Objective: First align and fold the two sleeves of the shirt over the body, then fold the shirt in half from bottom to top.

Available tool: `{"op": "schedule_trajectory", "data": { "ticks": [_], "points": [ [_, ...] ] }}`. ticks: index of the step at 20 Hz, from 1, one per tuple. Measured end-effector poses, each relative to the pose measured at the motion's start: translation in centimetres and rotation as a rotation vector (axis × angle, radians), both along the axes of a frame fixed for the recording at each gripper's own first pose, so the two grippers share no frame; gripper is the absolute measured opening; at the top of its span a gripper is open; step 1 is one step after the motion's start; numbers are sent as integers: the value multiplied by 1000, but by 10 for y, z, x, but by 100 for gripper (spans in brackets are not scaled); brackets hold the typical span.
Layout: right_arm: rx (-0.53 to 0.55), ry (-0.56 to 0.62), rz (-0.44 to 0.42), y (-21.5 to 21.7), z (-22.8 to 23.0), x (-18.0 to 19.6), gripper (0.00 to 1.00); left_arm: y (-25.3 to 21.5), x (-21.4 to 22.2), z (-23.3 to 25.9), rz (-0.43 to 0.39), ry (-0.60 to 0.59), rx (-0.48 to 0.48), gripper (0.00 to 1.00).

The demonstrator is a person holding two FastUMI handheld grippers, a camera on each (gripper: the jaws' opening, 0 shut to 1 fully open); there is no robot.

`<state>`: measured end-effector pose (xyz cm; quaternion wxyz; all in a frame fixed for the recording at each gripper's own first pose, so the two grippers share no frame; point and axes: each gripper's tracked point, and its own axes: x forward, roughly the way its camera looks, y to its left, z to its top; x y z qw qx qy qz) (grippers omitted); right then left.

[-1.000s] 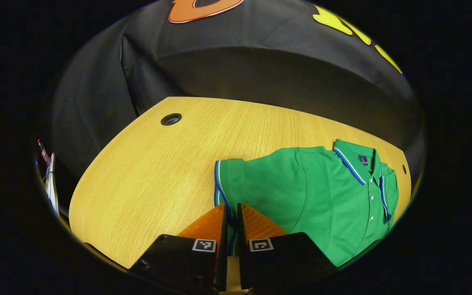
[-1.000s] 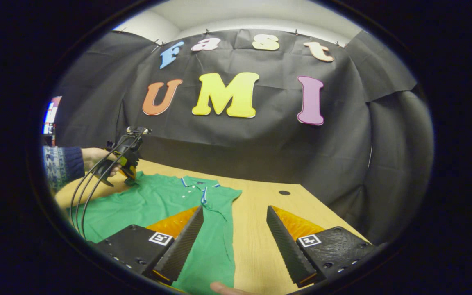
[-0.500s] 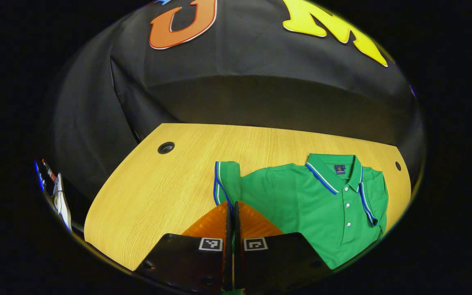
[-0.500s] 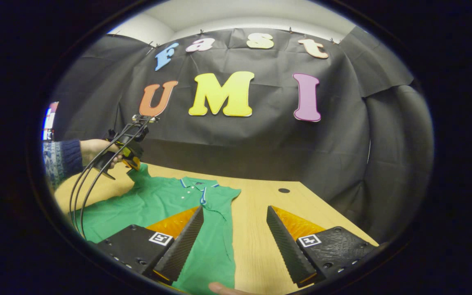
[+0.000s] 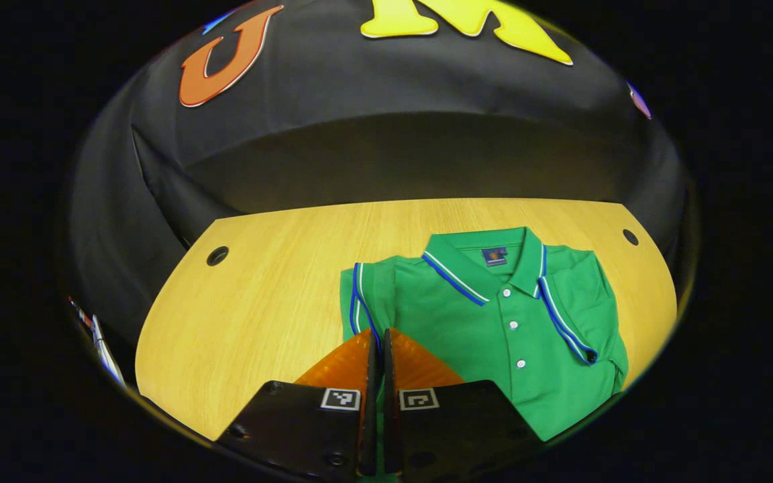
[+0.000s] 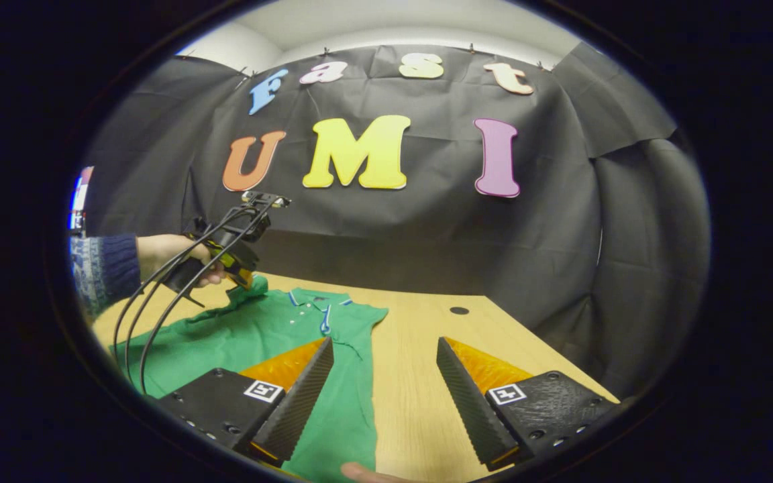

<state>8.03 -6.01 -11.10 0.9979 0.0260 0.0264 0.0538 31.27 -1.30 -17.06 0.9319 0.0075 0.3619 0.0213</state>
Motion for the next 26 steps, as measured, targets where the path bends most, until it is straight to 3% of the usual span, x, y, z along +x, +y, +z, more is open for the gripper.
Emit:
{"op": "schedule_trajectory", "data": {
  "ticks": [3,7,9,10,11,12,13,14,15,26],
  "points": [
    [-2,11,-4,-2,-3,1,95,-9,-1,7,-20,-15,-10,11],
    [-5,14,-10,-4,-5,2,95,-20,-7,23,-21,-63,-67,32],
    [-4,13,-11,-4,-5,1,95,-17,-13,35,-5,-96,-76,72],
    [0,10,-12,-4,-3,1,96,-19,-17,42,-6,-120,-86,84],
    [4,8,-15,-4,-2,0,97,-21,-22,49,-12,-145,-99,86],
    [5,10,-17,-3,-2,0,96,-23,-30,58,-21,-166,-108,80],
    [5,12,-19,-2,0,-2,96,-22,-37,65,-25,-187,-107,85],
    [4,9,-19,-1,2,-4,93,-18,-45,75,-26,-216,-91,96],
    [7,2,-16,2,7,-7,95,-14,-52,84,-25,-254,-72,97],
    [0,-50,-3,28,53,-59,96,-5,-191,149,-91,-466,-121,98]
  ]
}}
